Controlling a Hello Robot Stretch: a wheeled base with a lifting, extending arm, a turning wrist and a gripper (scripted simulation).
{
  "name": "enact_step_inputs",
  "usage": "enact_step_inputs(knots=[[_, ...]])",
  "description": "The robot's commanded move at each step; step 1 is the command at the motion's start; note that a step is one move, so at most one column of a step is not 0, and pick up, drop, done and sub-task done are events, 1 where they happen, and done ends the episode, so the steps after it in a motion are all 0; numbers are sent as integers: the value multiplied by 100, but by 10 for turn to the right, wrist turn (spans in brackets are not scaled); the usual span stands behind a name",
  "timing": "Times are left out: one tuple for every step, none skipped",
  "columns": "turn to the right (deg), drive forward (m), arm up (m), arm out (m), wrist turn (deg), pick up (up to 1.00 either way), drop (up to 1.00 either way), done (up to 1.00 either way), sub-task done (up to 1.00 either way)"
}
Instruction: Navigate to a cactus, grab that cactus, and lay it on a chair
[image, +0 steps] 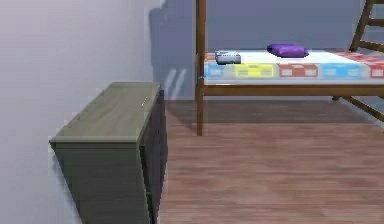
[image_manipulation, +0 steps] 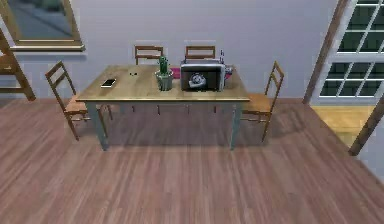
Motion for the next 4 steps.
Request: enact_step_inputs(knots=[[450, 0, 0, 0, 0, 0, 0, 0, 0], [450, 0, 0, 0, 0, 0, 0, 0, 0], [0, 90, 0, 0, 0, 0, 0, 0, 0], [-450, 0, 0, 0, 0, 0, 0, 0, 0]])
